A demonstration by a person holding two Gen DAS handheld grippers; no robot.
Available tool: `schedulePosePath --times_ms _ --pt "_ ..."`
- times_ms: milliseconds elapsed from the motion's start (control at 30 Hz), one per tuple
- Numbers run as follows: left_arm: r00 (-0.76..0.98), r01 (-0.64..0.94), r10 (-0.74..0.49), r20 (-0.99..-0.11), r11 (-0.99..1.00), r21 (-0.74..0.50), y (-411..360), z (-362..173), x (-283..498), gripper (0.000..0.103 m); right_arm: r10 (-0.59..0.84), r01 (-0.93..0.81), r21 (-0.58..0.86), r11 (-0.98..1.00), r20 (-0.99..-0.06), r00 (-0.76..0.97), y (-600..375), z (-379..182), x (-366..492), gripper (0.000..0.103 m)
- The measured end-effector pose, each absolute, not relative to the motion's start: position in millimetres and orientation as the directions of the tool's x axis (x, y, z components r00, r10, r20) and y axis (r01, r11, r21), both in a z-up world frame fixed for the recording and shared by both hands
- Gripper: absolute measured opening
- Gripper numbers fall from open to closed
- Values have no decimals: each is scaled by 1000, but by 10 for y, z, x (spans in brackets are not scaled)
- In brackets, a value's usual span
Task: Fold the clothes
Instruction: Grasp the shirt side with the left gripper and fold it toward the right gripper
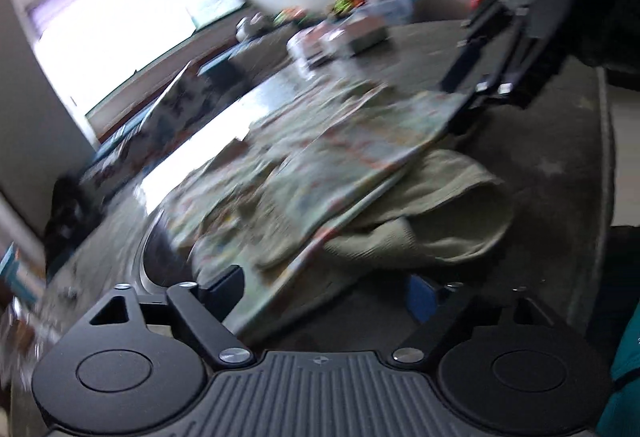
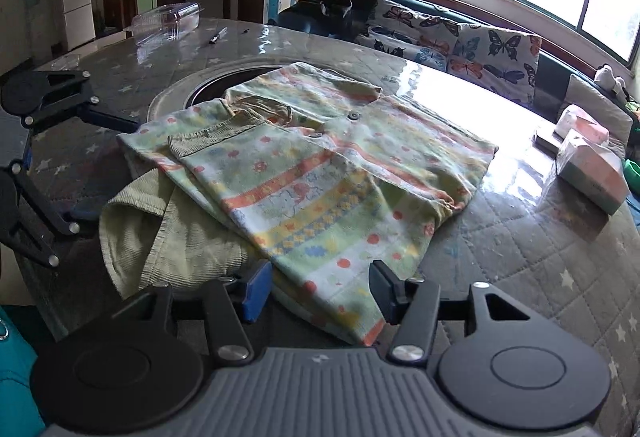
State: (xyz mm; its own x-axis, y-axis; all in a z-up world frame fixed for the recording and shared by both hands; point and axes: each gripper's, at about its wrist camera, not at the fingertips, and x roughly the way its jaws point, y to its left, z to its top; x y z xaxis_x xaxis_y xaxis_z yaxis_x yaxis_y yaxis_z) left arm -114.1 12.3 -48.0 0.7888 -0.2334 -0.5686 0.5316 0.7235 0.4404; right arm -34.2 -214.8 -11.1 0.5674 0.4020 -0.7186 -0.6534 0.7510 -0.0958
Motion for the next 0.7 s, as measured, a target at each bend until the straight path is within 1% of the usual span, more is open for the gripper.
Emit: schedulePosePath --times_ms 67,133,167,233,267,300,333,433,533,633,700 --pt "787 557 -269 -555 696 453 63 -489 -1145 74 399 -652 -98 752 -719 568 -2159 -109 -356 55" --pt "772 585 -304 -558 685 435 42 -496 -1124 58 399 -653 -99 751 -719 569 -2167 -105 -372 55" --pt "762 599 -322 -562 682 420 38 -497 -1110 55 401 -654 -99 750 -719 568 -2171 -102 -378 55" --pt "746 615 -351 -566 689 382 54 -480 -1071 37 399 -659 -105 745 -720 567 -2173 -103 -392 55" --pt "738 621 -366 -567 696 360 67 -458 -1048 32 400 -662 -107 742 -721 566 -2174 -102 -396 55" --pt "731 627 -380 -567 702 337 81 -436 -1026 25 402 -667 -108 737 -723 562 -2174 -100 -402 55" --pt "726 629 -393 -564 712 312 106 -400 -1002 21 405 -673 -109 732 -724 558 -2175 -97 -408 55" --pt "727 610 -408 -552 752 248 175 -276 -888 14 421 -700 -113 705 -728 541 -2153 -99 -437 56" --pt "729 588 -420 -541 789 180 236 -151 -749 14 444 -730 -117 673 -726 526 -2083 -112 -475 61" --pt "726 575 -429 -538 808 132 255 -74 -616 14 465 -747 -128 652 -711 527 -1970 -134 -481 61" --pt "717 569 -436 -544 816 98 263 -47 -527 14 482 -752 -121 648 -699 528 -1889 -147 -447 59"
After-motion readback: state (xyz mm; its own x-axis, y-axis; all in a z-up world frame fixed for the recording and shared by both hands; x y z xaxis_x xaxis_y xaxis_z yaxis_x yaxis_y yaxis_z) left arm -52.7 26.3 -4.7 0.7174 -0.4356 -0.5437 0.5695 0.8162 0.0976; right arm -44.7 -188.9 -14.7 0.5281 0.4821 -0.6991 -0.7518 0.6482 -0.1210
